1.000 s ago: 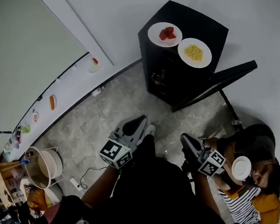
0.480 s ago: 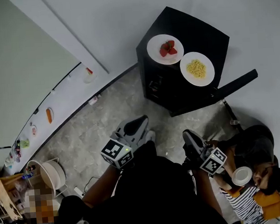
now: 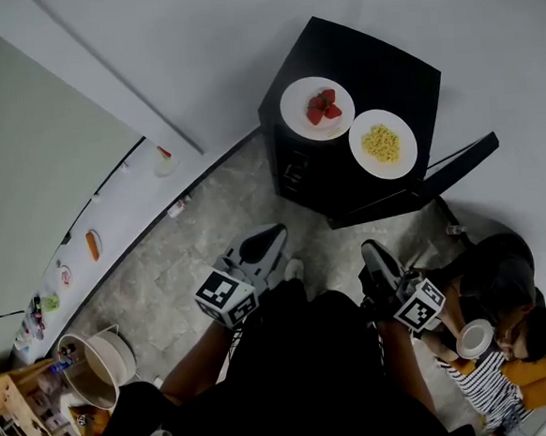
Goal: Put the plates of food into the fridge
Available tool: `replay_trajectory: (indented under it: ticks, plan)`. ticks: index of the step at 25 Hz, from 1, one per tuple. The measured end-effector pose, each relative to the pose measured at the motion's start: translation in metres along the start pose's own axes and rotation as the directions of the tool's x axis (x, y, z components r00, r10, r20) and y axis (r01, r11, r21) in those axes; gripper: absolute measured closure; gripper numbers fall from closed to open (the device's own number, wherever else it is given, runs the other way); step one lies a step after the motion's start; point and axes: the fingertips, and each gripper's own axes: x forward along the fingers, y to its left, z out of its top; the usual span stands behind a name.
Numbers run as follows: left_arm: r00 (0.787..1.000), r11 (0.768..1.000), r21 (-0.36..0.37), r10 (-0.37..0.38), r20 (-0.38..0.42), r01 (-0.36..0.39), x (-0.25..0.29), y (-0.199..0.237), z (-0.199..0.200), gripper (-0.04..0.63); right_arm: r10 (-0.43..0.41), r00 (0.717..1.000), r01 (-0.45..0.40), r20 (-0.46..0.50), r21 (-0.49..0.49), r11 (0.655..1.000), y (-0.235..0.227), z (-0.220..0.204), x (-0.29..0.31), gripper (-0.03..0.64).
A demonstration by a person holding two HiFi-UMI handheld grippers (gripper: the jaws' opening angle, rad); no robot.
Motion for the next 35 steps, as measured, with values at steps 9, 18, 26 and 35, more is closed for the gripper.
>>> replay_trajectory:
  ticks: [9, 18, 26, 35]
  plan:
    - [1.000, 1.000, 0.029, 0.001, 0.002, -0.001, 0.016, -0.003, 0.004, 0.566, 0.014, 0.992, -0.027, 0.122, 0.111, 0.993, -0.015, 0.032, 0.020, 0.591]
    - [1.000, 0.998, 0.064, 0.009, 0.011, -0.010, 0.037, -0.005, 0.019, 0.572, 0.027, 0.981, -0.086, 0.194, 0.302, 0.949, -0.040, 0.056, 0.048, 0.589]
    - [1.000, 0.998, 0.056, 0.012, 0.024, -0.013, 0.057, 0.001, 0.027, 0.571, 0.004, 0.975, -0.085, 0.223, 0.357, 0.930, -0.055, 0.072, 0.060, 0.589]
    - [1.000, 0.999, 0.049, 0.004, 0.015, -0.005, 0.074, 0.006, 0.030, 0.572, -0.039, 0.966, -0.081, 0.254, 0.443, 0.893, -0.072, 0.077, 0.066, 0.528]
